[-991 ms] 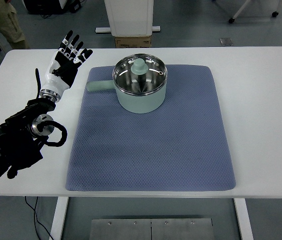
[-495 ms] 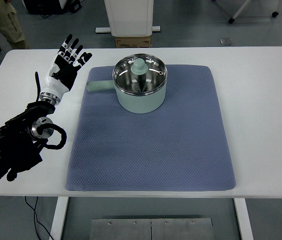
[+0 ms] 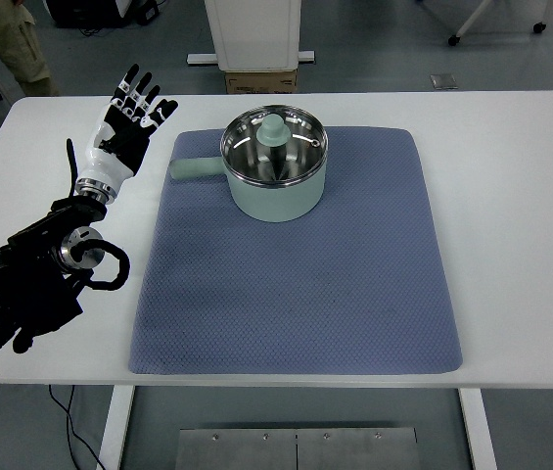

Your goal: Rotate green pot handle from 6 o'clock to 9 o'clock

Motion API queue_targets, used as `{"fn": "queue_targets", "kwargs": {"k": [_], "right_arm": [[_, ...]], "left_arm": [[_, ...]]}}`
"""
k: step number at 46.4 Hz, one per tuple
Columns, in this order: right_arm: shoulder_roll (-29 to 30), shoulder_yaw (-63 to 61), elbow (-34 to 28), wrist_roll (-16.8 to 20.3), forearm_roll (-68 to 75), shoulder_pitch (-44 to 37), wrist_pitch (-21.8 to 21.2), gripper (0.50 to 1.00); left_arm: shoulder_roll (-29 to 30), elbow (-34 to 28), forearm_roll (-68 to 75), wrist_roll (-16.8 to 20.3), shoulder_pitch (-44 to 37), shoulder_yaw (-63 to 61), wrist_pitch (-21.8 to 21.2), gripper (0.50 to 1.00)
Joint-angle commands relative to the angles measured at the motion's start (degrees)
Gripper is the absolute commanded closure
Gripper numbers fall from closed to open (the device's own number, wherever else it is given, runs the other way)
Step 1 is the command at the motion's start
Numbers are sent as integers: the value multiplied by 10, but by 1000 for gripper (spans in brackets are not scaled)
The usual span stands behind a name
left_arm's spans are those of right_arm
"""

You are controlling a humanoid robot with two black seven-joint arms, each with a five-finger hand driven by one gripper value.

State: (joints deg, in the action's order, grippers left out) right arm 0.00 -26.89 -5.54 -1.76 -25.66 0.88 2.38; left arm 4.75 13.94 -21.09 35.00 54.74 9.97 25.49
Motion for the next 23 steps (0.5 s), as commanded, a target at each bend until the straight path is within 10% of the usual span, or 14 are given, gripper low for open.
{"fn": "queue_targets", "kwargs": {"k": [1, 23], "right_arm": [[0, -2, 0, 0, 0, 0, 0, 500], [0, -3, 0, 2, 1, 4, 0, 500]], "left_arm": [[-1, -1, 0, 0, 2, 2, 0, 500], [-4, 0, 1, 0, -9, 6, -1, 500]]}}
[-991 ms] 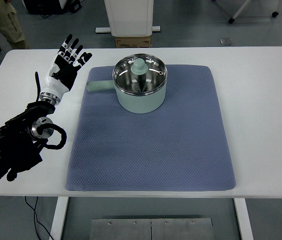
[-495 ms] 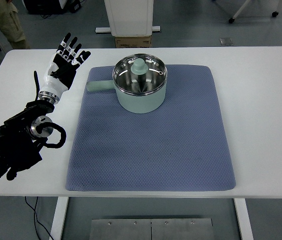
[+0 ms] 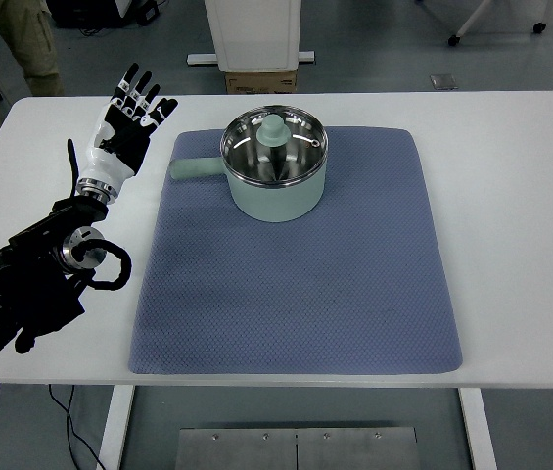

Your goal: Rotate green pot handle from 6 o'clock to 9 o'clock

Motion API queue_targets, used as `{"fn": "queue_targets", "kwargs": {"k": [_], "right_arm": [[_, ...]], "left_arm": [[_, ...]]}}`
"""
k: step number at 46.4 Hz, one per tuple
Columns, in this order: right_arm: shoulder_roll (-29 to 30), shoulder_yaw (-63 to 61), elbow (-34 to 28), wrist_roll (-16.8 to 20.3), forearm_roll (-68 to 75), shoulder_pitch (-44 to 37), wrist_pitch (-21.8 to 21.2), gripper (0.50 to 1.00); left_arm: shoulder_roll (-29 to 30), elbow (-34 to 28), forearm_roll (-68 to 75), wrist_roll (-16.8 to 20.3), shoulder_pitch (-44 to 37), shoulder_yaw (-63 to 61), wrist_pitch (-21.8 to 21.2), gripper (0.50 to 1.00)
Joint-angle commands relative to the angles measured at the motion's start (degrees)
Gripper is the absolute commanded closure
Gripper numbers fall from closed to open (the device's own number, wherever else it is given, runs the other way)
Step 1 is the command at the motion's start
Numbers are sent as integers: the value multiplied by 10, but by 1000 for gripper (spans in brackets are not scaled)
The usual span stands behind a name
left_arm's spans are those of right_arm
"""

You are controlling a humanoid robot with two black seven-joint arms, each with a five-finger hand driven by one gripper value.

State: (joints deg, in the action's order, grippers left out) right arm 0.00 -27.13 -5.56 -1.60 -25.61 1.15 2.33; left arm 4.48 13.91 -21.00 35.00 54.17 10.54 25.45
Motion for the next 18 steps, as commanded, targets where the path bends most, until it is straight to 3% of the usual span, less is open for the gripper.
{"fn": "queue_targets", "kwargs": {"k": [1, 18], "right_arm": [[0, 0, 0, 0, 0, 1, 0, 500], [0, -1, 0, 0, 1, 1, 0, 500]], "left_arm": [[-1, 0, 0, 0, -3, 0, -1, 500], [-10, 0, 0, 0, -5, -1, -1, 500]]}}
